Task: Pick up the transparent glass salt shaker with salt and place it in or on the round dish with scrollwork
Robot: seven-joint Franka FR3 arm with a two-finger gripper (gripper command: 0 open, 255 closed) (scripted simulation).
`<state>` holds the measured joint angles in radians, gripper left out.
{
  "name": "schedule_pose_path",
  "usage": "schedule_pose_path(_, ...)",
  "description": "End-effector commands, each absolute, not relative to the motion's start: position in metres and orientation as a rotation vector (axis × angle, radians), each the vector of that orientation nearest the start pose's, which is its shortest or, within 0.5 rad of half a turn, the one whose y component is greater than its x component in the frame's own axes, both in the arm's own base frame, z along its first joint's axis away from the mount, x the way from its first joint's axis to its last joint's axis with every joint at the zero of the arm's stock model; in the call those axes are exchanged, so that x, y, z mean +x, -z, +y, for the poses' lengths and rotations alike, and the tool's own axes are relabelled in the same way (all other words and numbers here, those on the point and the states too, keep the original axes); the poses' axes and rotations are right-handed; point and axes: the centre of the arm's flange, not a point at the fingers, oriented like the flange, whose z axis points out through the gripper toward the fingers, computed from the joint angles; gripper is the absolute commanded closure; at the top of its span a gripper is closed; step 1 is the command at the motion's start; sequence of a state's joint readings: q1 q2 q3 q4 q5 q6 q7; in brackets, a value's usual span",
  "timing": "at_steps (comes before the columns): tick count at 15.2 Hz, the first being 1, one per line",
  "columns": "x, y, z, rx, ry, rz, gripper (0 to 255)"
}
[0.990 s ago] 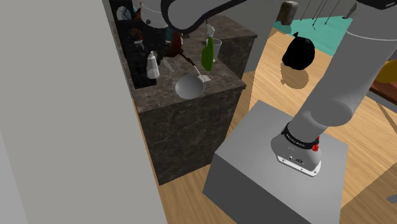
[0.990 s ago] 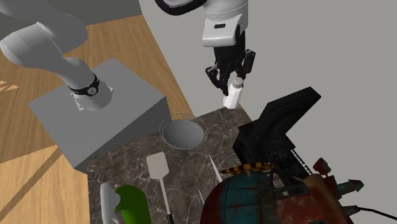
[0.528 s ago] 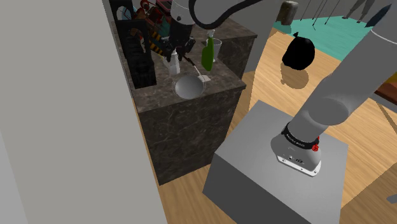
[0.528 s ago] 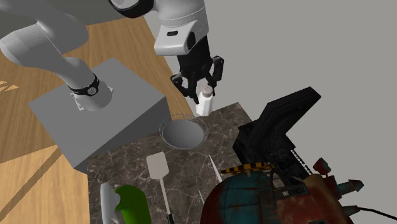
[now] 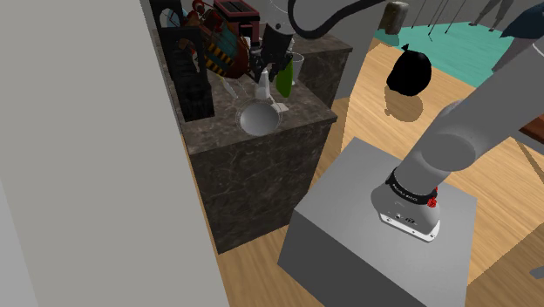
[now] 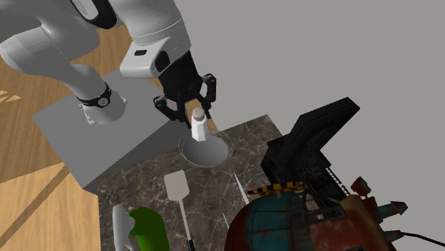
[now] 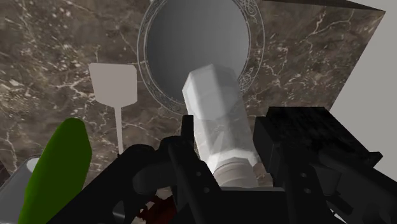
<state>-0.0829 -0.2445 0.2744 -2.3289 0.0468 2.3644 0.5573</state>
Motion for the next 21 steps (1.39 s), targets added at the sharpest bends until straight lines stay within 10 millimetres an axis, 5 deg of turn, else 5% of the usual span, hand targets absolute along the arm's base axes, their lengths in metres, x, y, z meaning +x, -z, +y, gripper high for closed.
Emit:
schedule_pose_path(1, 0.483, -0.45, 0.097, -2.984, 0.404, 0.593, 255)
schedule_pose_path(13, 0.483, -0.386, 0.097, -2.984, 0.404, 0.593, 255)
schedule_pose_path(21, 0.483, -0.386, 0.097, -2.984, 0.404, 0.593, 255)
